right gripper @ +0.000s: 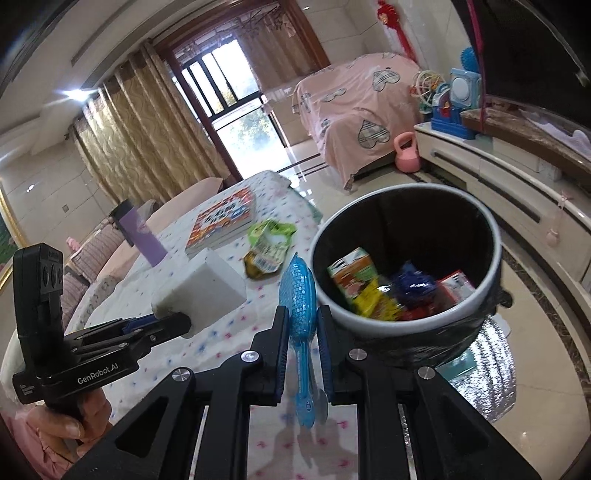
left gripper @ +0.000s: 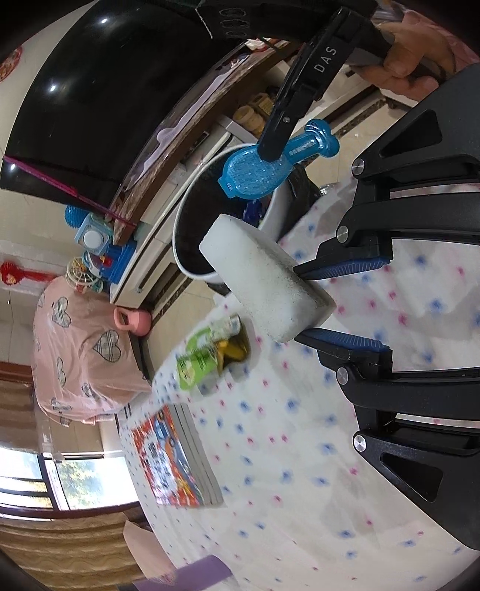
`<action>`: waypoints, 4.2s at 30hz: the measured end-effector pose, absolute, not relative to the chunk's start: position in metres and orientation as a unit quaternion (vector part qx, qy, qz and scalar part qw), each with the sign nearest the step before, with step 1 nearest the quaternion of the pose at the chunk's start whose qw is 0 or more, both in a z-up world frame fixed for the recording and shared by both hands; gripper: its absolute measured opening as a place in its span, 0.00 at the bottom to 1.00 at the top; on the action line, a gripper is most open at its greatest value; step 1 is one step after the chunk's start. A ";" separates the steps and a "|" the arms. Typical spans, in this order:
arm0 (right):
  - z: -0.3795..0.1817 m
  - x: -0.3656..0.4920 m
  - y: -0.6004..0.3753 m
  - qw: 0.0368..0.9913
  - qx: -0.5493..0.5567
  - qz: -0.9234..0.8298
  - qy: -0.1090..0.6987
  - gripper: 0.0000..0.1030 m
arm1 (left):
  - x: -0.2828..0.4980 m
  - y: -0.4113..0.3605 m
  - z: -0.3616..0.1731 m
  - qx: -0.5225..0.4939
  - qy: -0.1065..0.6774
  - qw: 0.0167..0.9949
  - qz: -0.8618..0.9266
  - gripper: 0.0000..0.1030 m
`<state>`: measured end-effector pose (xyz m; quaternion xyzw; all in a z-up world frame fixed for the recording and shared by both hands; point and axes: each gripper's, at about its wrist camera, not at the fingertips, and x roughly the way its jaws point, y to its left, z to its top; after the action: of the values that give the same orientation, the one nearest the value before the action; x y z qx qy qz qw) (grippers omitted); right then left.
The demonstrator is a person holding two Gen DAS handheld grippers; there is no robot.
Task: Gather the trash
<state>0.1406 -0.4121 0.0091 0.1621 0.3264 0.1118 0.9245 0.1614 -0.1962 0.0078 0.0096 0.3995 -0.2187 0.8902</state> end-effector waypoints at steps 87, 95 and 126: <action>0.033 0.154 -0.479 0.930 0.219 0.043 0.293 0.93 | 0.170 -0.232 0.022 -0.010 0.395 0.891 -0.225 0.74; 0.026 0.118 -0.450 0.932 0.226 0.047 0.281 0.97 | 0.134 -0.184 0.018 -0.051 0.380 0.900 -0.205 0.74; 0.052 0.026 -0.345 0.989 0.067 -0.013 0.132 1.00 | 0.020 -0.094 0.031 -0.025 0.199 0.977 -0.073 1.00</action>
<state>0.0260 -0.3454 0.0523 0.0674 0.1316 -0.0135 0.9889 0.0201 -0.0938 0.0310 -0.0250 0.1986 -0.0733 0.9770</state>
